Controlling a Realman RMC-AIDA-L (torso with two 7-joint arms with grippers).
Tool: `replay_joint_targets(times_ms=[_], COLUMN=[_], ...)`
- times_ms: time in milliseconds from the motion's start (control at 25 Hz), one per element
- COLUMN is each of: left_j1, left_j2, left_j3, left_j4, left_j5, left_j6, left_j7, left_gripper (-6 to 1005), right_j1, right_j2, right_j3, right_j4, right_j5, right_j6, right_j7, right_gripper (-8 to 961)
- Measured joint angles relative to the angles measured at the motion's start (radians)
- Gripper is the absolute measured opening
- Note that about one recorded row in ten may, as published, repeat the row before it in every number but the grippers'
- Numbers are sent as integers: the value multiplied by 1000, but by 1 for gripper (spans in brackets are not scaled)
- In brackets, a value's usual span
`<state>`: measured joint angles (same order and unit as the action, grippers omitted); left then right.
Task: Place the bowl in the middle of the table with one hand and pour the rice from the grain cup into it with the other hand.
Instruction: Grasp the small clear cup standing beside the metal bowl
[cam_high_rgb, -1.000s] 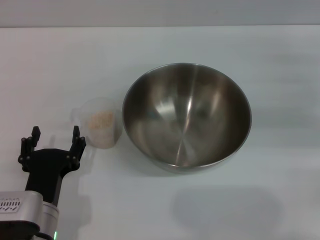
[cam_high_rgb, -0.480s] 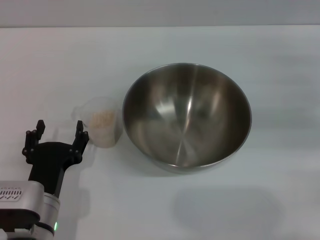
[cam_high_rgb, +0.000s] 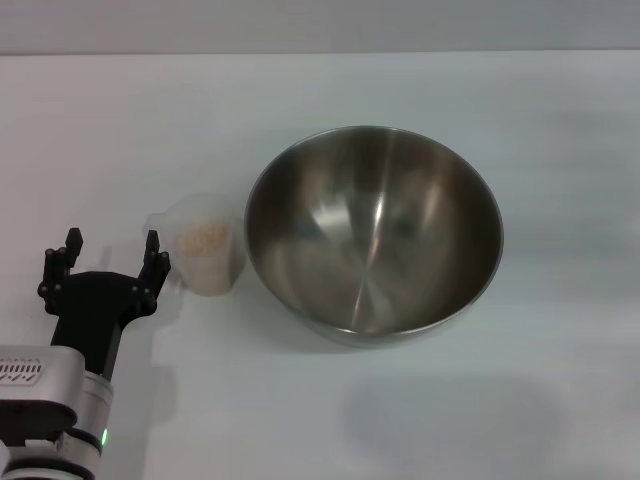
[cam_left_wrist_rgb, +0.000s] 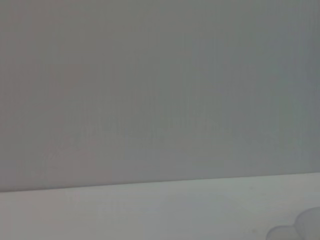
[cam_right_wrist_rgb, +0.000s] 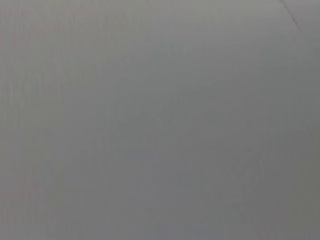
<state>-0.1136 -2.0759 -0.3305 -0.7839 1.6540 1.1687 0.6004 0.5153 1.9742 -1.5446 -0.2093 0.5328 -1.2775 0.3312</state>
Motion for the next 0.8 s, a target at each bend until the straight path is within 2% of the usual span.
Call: replay_joint_targets(times_ms=[800], left_j1=[-49], left_j2=[1], left_j3=[-1], left_j4=[50], left_j5=[1], left_j6=[-28], left_j7=[-80], left_gripper=[841], right_j1=[6], right_j2=[2], right_j3=[0], right_j4=[-6], right_j5=[-1], right_j6=[4], right_j7=[0], right_gripper=[489])
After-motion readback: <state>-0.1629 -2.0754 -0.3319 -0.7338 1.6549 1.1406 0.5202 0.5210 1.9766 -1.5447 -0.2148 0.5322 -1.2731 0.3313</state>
